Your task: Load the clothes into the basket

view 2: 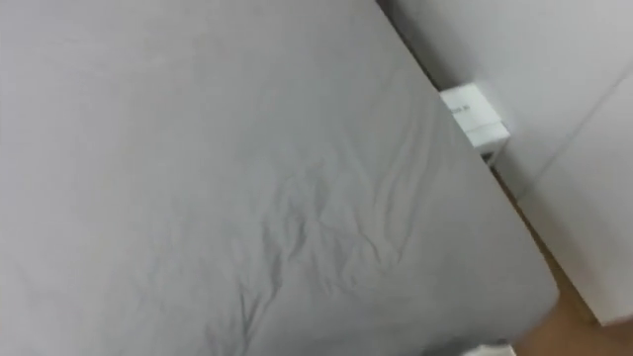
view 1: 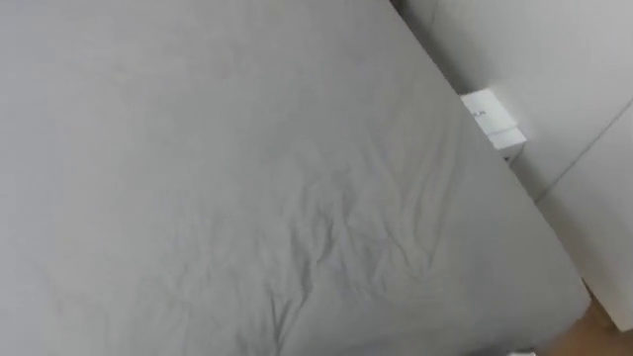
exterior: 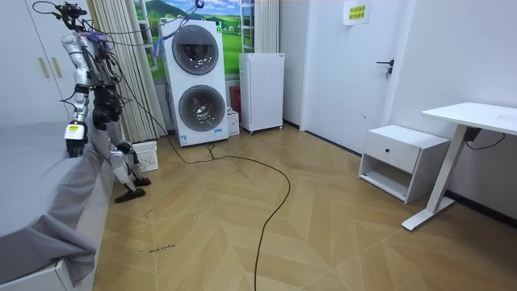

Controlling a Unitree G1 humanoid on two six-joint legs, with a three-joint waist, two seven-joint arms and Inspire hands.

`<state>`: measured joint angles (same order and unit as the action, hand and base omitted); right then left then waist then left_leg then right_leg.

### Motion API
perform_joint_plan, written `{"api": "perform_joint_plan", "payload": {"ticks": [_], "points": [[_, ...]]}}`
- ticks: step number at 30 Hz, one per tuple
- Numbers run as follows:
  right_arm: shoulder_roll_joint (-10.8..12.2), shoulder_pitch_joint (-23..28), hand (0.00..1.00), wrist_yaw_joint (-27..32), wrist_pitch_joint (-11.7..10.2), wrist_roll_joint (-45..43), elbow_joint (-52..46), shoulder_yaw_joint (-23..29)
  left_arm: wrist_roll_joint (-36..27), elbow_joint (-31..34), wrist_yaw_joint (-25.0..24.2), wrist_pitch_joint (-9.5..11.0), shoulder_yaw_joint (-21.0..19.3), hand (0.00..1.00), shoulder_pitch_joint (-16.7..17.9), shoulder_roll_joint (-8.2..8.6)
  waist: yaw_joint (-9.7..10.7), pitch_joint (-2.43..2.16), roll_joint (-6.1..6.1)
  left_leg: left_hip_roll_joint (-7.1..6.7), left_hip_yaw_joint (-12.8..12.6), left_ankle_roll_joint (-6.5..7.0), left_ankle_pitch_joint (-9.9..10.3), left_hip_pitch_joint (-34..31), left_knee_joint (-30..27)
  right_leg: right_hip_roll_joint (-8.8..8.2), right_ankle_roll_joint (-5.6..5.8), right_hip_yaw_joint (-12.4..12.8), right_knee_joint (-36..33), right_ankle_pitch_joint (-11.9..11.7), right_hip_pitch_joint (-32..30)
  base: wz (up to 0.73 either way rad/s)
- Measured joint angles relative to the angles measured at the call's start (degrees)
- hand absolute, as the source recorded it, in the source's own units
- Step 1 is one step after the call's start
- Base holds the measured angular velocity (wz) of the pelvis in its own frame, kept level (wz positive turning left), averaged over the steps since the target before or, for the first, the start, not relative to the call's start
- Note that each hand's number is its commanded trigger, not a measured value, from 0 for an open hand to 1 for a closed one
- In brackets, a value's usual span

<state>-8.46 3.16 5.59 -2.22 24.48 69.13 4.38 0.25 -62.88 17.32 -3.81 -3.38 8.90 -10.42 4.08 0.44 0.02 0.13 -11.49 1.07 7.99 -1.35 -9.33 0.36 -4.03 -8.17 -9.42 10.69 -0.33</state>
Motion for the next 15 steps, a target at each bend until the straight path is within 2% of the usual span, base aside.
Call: {"api": "perform_joint_plan", "payload": {"ticks": [2, 6, 8, 15], "points": [[0.0, 0.3, 0.0, -2.1, 0.5, -1.5, 1.0, -1.1, 0.1, 0.0, -0.1, 0.9, -0.5, 0.0, 0.0, 0.78, -0.9, -0.11, -0.43, -0.46, 0.8, 0.01, 0.0, 1.0, 0.0, -0.42, 0.31, -0.8, 0.3, 0.5, 1.6, 0.27], [0.0, 0.3, 0.0, -4.6, 1.6, -2.9, 2.2, -4.0, 0.1, 0.4, -0.5, 2.4, -0.9, 0.0, 0.2, 1.1, -2.6, -0.24, -0.91, -0.73, 1.2, 0.02, 0.0, 1.4, 0.0, -0.73, 0.49, -1.9, 0.6, 0.6, 2.5, 0.12], [0.1, 0.0, 0.0, -5.7, 2.4, -4.6, 2.7, -5.8, 0.1, 0.5, -0.5, 3.1, -0.9, 0.0, 0.2, 1.33, -3.1, -0.25, -1.13, -0.93, 3.0, 0.02, 0.0, 1.5, 0.0, -0.99, 0.51, -3.1, 0.7, 0.6, 3.0, 0.17], [0.2, -0.2, 0.0, -5.2, 3.6, -9.3, 4.0, -6.1, 1.6, 1.1, -1.3, 4.9, -2.4, 0.0, 0.8, 2.89, -5.4, -0.2, -1.55, -1.3, 3.8, 0.06, 0.0, 1.9, 0.0, -1.11, 0.7, -3.6, 0.8, 0.7, 3.7, 0.04]]}}
